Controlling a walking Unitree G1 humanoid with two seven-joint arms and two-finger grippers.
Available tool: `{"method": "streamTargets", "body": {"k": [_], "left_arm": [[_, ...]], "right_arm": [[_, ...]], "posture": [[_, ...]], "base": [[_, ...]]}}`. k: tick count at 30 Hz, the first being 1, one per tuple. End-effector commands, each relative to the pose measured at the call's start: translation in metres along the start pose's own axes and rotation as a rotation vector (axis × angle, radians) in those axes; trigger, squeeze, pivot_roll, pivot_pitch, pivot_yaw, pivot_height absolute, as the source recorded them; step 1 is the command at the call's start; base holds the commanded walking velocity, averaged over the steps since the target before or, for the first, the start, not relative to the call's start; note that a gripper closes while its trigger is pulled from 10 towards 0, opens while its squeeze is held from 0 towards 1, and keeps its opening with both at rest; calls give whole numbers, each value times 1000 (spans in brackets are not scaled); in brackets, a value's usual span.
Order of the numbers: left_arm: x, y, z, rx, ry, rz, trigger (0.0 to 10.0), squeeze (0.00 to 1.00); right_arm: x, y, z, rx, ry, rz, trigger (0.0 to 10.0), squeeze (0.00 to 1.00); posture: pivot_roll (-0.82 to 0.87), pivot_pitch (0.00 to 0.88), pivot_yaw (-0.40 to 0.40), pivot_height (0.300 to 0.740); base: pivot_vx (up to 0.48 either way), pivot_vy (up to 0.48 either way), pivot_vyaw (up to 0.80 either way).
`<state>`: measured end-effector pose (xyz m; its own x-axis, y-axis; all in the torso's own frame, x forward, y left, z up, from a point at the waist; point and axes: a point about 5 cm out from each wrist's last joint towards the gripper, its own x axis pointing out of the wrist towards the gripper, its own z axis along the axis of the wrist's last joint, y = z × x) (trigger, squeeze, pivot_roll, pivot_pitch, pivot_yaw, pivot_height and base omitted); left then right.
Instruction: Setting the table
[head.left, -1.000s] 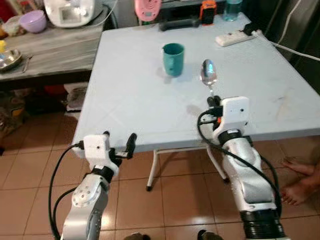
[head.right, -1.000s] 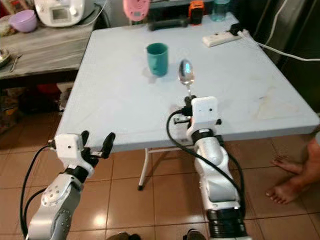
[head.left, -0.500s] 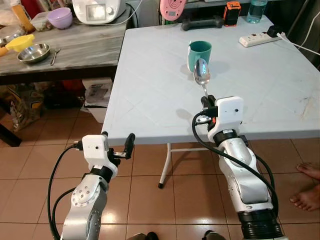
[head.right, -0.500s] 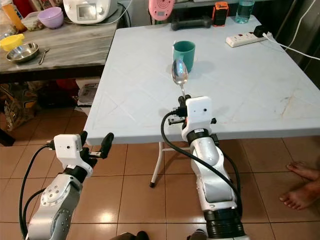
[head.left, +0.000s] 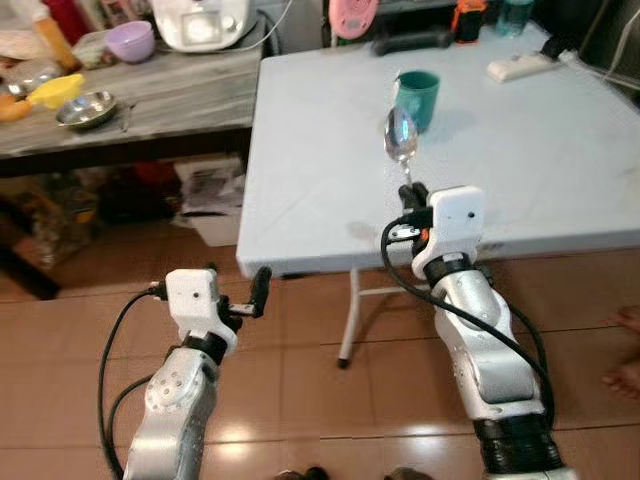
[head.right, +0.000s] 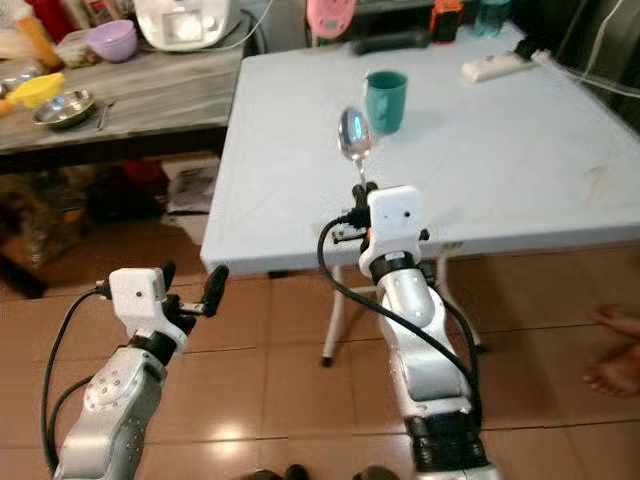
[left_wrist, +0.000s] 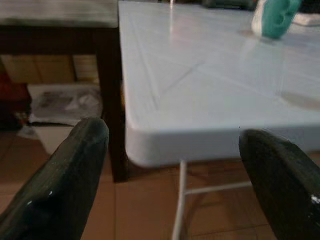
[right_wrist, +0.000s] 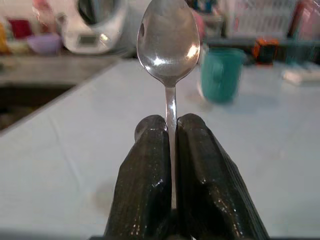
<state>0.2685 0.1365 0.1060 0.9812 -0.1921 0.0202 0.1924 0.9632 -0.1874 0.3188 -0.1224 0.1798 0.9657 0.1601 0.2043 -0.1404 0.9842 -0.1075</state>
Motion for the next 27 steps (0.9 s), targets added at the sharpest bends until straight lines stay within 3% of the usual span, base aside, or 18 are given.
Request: {"method": "streamTargets", "body": {"k": [1,27], "left_arm": [[-1,8,0,27,7,29,10000,0],[4,1,1,42,-17,33,10000,0]], "right_arm": [[2,7,3,14,-12,21,10000,0],[3,13,2,8,-13,40,10000,0]], "posture": [[-159,136,139,740],[-155,144,145,740]], "base": [[0,461,0],[0,478,0]]}}
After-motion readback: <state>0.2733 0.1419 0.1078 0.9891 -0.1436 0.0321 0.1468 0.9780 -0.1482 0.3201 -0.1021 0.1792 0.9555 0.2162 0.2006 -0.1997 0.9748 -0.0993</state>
